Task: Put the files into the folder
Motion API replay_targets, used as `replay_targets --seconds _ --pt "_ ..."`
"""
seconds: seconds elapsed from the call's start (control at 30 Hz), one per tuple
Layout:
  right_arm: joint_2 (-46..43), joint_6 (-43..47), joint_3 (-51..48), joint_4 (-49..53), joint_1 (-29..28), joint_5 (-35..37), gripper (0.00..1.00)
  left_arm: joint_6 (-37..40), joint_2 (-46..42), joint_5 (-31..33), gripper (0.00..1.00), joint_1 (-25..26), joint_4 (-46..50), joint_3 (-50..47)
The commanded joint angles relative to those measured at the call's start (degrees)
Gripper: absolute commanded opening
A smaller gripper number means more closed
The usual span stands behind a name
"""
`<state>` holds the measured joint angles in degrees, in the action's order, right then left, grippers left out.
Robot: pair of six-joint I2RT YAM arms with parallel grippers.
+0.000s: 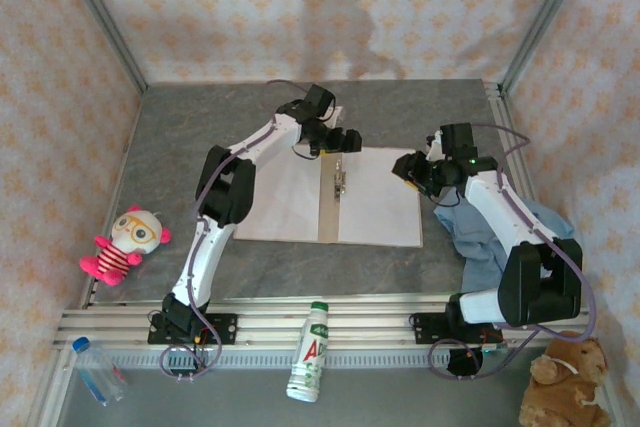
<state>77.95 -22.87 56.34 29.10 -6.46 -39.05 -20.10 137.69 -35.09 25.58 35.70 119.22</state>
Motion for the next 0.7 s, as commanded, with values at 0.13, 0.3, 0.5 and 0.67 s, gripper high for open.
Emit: replay_targets --seconds 0.13,0.3,0.5,0.67 --pt "-1.2 1.1 -0.4 1.0 -0.2 -0.5 0.47 1.7 1.2 -5.3 0.89 0.6 0.6 1.5" --pt "-1.2 1.1 -0.3 1.2 -0.2 -0.7 0.47 1.7 1.6 -7.4 0.89 0.7 0.3 1.6" --pt "-1.1 1.2 -0.3 1.5 -0.2 -1.1 0.47 2.8 1.9 -9.2 0.87 0.9 1.4 1.8" --pt "-1.0 1.4 0.2 1.8 -0.3 -1.0 0.47 4.1 1.4 -10.5 0.87 1.0 2.2 2.2"
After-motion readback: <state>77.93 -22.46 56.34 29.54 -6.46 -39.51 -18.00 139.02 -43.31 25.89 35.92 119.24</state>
